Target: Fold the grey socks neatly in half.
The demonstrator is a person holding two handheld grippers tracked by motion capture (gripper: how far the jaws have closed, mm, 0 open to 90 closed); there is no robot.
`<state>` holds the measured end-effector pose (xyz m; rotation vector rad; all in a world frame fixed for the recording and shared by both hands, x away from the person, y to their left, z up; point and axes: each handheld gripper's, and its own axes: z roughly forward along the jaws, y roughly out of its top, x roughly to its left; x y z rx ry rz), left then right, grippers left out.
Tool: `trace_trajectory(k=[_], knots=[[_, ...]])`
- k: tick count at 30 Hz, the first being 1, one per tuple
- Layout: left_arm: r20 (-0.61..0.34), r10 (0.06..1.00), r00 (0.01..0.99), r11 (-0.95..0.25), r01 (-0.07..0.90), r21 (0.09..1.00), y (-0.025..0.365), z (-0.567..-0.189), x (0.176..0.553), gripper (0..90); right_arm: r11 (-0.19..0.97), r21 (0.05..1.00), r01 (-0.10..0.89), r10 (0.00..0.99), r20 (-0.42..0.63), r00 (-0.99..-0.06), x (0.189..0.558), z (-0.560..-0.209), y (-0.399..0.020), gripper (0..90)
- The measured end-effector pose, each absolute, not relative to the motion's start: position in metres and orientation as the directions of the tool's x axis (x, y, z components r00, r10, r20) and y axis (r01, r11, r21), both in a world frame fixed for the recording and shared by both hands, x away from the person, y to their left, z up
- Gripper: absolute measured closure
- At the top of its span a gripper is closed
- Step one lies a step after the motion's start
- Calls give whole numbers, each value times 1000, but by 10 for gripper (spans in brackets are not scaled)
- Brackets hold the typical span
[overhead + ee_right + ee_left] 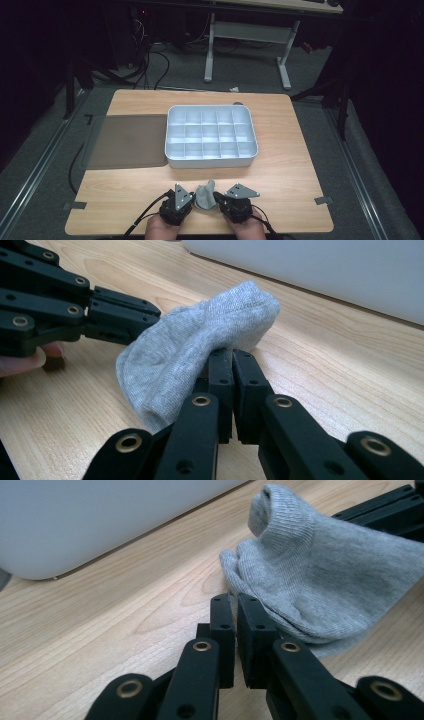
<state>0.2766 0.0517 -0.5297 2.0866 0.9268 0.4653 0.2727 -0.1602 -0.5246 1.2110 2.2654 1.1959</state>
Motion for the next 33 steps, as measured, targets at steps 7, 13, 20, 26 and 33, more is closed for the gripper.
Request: trace_trajectory(k=[7, 13, 20, 26, 33], knots=[[11, 734, 679, -431, 453, 780, 45, -532, 275, 854, 289, 792, 538, 796, 113, -595, 272, -523, -161, 875], [12, 728, 686, -433, 446, 783, 37, -531, 276, 853, 280, 796, 537, 800, 116, -589, 273, -522, -161, 875], [17, 715, 699, -446, 437, 781, 25, -531, 281, 856, 267, 804, 531, 806, 115, -580, 274, -520, -163, 876], [26, 703, 710, -461, 429, 777, 18, -530, 282, 857, 248, 811, 530, 809, 128, -574, 276, -518, -167, 877], [42, 694, 719, -483, 422, 767, 16, -532, 281, 859, 248, 820, 516, 791, 136, -596, 273, -517, -164, 885]])
